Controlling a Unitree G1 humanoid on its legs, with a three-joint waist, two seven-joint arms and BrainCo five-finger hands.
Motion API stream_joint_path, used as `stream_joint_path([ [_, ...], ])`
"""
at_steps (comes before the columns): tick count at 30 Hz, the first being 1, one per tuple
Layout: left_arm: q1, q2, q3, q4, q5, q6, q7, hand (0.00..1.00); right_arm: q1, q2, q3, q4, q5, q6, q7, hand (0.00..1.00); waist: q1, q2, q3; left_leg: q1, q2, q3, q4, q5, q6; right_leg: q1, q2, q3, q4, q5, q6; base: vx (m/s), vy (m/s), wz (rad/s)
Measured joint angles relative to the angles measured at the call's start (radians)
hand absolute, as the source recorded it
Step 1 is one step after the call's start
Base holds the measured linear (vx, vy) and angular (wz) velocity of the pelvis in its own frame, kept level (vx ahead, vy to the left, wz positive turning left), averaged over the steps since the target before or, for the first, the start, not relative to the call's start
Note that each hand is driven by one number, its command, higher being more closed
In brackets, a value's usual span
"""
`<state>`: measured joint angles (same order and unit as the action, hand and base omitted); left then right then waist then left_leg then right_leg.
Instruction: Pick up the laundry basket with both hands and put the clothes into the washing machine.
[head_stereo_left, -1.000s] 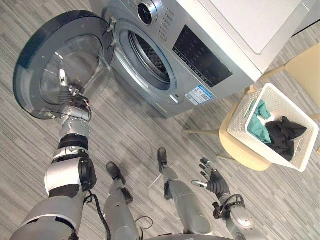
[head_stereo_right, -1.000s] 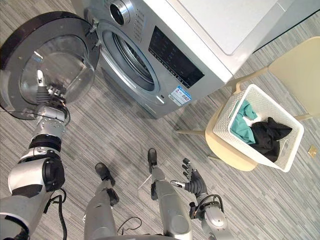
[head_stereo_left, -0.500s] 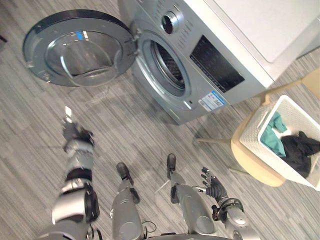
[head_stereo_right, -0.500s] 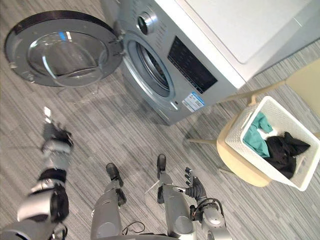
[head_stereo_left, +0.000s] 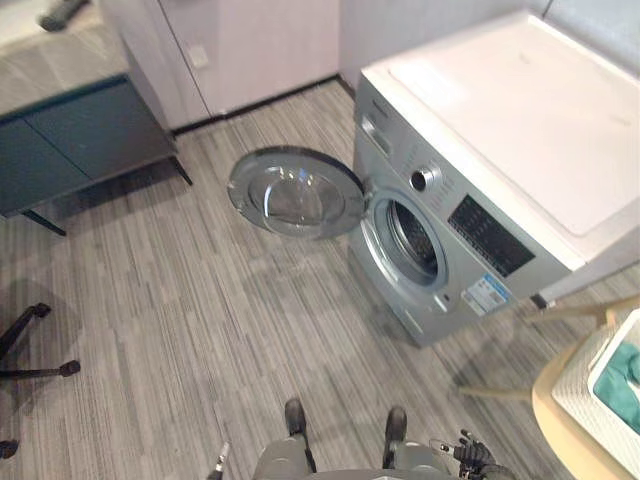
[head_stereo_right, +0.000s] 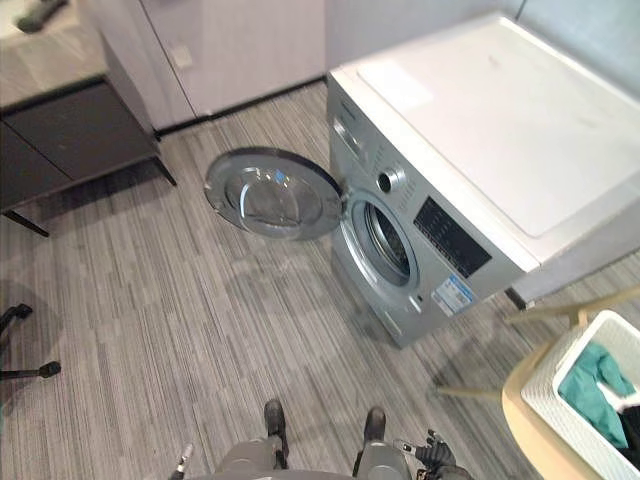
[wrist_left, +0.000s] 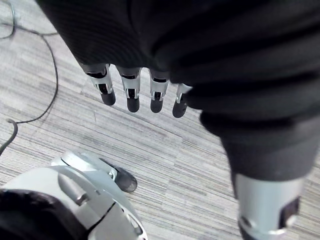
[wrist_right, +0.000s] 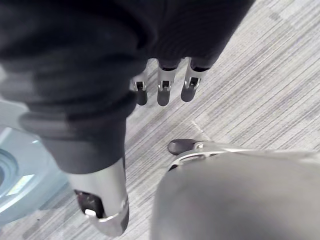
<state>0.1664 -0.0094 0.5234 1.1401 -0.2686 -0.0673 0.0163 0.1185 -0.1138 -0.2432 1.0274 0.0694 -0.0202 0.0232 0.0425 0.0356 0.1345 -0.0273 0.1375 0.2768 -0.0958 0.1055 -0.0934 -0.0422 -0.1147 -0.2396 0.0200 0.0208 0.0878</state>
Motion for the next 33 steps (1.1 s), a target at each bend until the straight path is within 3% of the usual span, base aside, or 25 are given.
stream_joint_path([
  [7,0.002,-0.01,0.017,-0.015,0.044,0.015,-0.015,0.0,-0.054,0.05,0.003,0.05,-0.004,0.012,0.002,0.0,0.0,-0.001,-0.053,0.072,0.004,-0.031,0.02,-0.008,-0.001,0.112,0.003,-0.036,-0.024,-0.014,-0.002,0.02,0.005,0.18],
  [9,0.009,-0.006,-0.022,-0.049,0.037,0.014,-0.015,0.0,-0.071,0.047,0.037,0.049,-0.002,0.021,0.002,0.0,0.001,-0.006,-0.049,0.021,0.021,-0.05,0.162,-0.054,0.009,0.131,-0.002,-0.049,-0.014,-0.033,-0.004,-0.05,-0.002,0.32],
  [11,0.007,0.003,-0.077,-0.093,0.007,0.008,-0.013,0.0,-0.08,0.045,0.055,0.049,-0.002,0.029,0.0,0.0,-0.001,-0.008,-0.043,-0.093,0.031,-0.079,0.407,-0.081,0.013,0.146,-0.013,-0.087,0.017,-0.053,-0.006,-0.13,-0.003,0.5],
  [13,0.005,-0.005,-0.091,-0.109,-0.003,0.003,-0.013,0.0,-0.108,0.044,0.052,0.049,-0.001,0.03,-0.003,0.0,0.0,0.001,-0.041,-0.114,0.04,-0.085,0.444,-0.083,0.013,0.139,-0.013,-0.095,0.029,-0.053,-0.013,-0.1,0.016,0.15],
  [14,-0.007,-0.015,-0.076,-0.109,-0.005,0.005,-0.012,0.0,-0.126,0.049,0.04,0.049,0.003,0.03,-0.006,0.0,0.005,0.007,-0.033,-0.151,0.07,-0.069,0.634,-0.171,0.035,0.129,-0.017,-0.095,0.044,-0.045,-0.027,-0.1,0.06,-0.16],
  [16,0.006,-0.032,-0.05,-0.108,-0.003,0.006,-0.012,0.0,-0.141,0.052,0.024,0.038,0.02,0.029,-0.011,0.0,0.001,0.021,-0.035,-0.138,0.09,-0.063,0.869,-0.251,0.008,0.126,-0.017,-0.06,0.059,-0.039,-0.022,-0.09,0.136,-0.4],
  [18,0.004,-0.038,-0.041,-0.106,0.003,0.007,-0.013,0.0,-0.134,0.066,0.013,0.014,0.034,0.028,-0.018,0.0,-0.004,0.028,-0.036,-0.098,0.086,-0.087,0.84,-0.31,-0.023,0.107,-0.002,-0.03,0.053,-0.019,-0.013,-0.09,0.216,-0.46],
  [19,-0.002,-0.041,-0.03,-0.101,0.003,0.008,-0.015,0.0,-0.129,0.082,0.001,0.011,0.039,0.029,-0.019,0.0,0.002,0.026,-0.043,-0.073,0.055,-0.092,0.753,-0.346,-0.027,0.076,0.004,0.002,0.036,0.003,-0.007,-0.1,0.152,-0.5],
  [20,-0.005,-0.033,-0.021,-0.098,0.002,0.007,-0.014,0.0,-0.126,0.097,-0.002,0.011,0.037,0.03,-0.017,0.0,-0.001,0.005,-0.05,-0.059,0.03,-0.105,0.693,-0.356,-0.026,0.058,-0.002,0.017,0.023,0.015,-0.011,-0.09,0.104,-0.64],
  [21,-0.023,-0.015,-0.018,-0.087,0.003,0.006,-0.014,0.0,-0.122,0.118,-0.003,0.013,0.027,0.03,0.002,0.0,-0.005,-0.029,-0.064,-0.019,-0.011,-0.115,0.529,-0.377,0.01,0.011,-0.01,0.051,0.011,0.053,-0.03,-0.07,0.072,-0.39],
  [22,-0.035,-0.016,-0.021,-0.084,0.003,0.006,-0.014,0.0,-0.122,0.12,-0.003,0.014,0.016,0.03,0.003,0.0,-0.008,-0.03,-0.062,0.001,-0.016,-0.101,0.469,-0.393,0.04,-0.005,-0.01,0.053,0.012,0.066,-0.03,-0.1,0.103,-0.39],
  [23,-0.057,-0.008,-0.023,-0.077,0.003,0.006,-0.014,0.0,-0.121,0.131,-0.003,0.018,0.003,0.031,0.003,0.0,-0.014,-0.052,-0.051,0.01,-0.031,-0.077,0.429,-0.376,0.058,-0.02,-0.023,0.064,0.013,0.084,-0.03,-0.19,0.102,-0.52],
  [25,-0.063,0.0,-0.043,-0.068,0.004,0.003,-0.013,0.0,-0.106,0.13,-0.001,0.008,-0.004,0.03,0.003,0.0,-0.022,-0.057,-0.052,0.028,-0.043,-0.01,0.384,-0.355,0.072,-0.058,-0.03,0.099,0.025,0.123,-0.05,-0.23,0.074,-0.89],
  [26,-0.068,0.002,-0.055,-0.068,0.004,0.003,-0.013,0.0,-0.104,0.127,0.018,-0.003,-0.003,0.028,0.003,0.0,-0.028,-0.057,-0.051,0.03,-0.046,0.042,0.369,-0.351,0.078,-0.099,-0.03,0.112,0.042,0.149,-0.025,-0.18,0.016,-1.28],
  [27,-0.082,0.004,-0.061,-0.066,0.005,0.002,-0.012,0.0,-0.103,0.127,0.027,-0.013,-0.003,0.028,0.002,0.0,-0.025,-0.06,-0.053,0.024,-0.041,0.105,0.345,-0.33,0.09,-0.149,-0.026,0.103,0.051,0.175,-0.029,-0.15,-0.016,-1.31],
  [28,-0.093,0.003,-0.063,-0.064,0.005,0.001,-0.012,0.0,-0.107,0.126,0.027,-0.021,-0.002,0.028,0.002,0.0,-0.027,-0.057,-0.053,0.016,-0.032,0.134,0.337,-0.319,0.094,-0.18,-0.025,0.089,0.089,0.162,-0.04,-0.15,-0.061,-1.19],
  [29,-0.122,-0.004,-0.067,-0.057,0.008,0.001,-0.011,0.0,-0.111,0.117,0.024,-0.029,-0.002,0.027,0.001,0.0,-0.03,-0.055,-0.051,0.007,-0.006,0.167,0.327,-0.299,0.086,-0.225,-0.027,-0.001,0.22,0.084,-0.091,-0.08,-0.07,-0.79],
  [30,-0.133,-0.006,-0.073,-0.049,0.019,0.001,-0.01,0.0,-0.111,0.11,0.02,-0.03,-0.002,0.027,0.001,0.0,-0.029,-0.048,-0.047,0.012,0.007,0.18,0.315,-0.287,0.079,-0.235,-0.032,-0.042,0.293,0.036,-0.113,-0.03,-0.092,-0.89],
  [32,-0.149,-0.013,-0.08,-0.049,0.045,0.003,-0.009,0.0,-0.104,0.109,0.005,-0.013,-0.001,0.027,0.001,0.0,-0.026,-0.048,-0.044,0.066,0.048,0.255,0.289,-0.254,0.045,-0.203,-0.087,-0.121,0.477,-0.099,-0.106,0.03,-0.135,-0.91],
  [33,-0.148,-0.008,-0.079,-0.049,0.045,0.003,-0.009,0.0,-0.101,0.111,0.004,-0.009,-0.001,0.027,0.001,0.0,-0.027,-0.064,-0.045,0.085,0.047,0.275,0.286,-0.25,0.039,-0.194,-0.104,-0.12,0.486,-0.121,-0.102,0.0,-0.199,-0.92],
])
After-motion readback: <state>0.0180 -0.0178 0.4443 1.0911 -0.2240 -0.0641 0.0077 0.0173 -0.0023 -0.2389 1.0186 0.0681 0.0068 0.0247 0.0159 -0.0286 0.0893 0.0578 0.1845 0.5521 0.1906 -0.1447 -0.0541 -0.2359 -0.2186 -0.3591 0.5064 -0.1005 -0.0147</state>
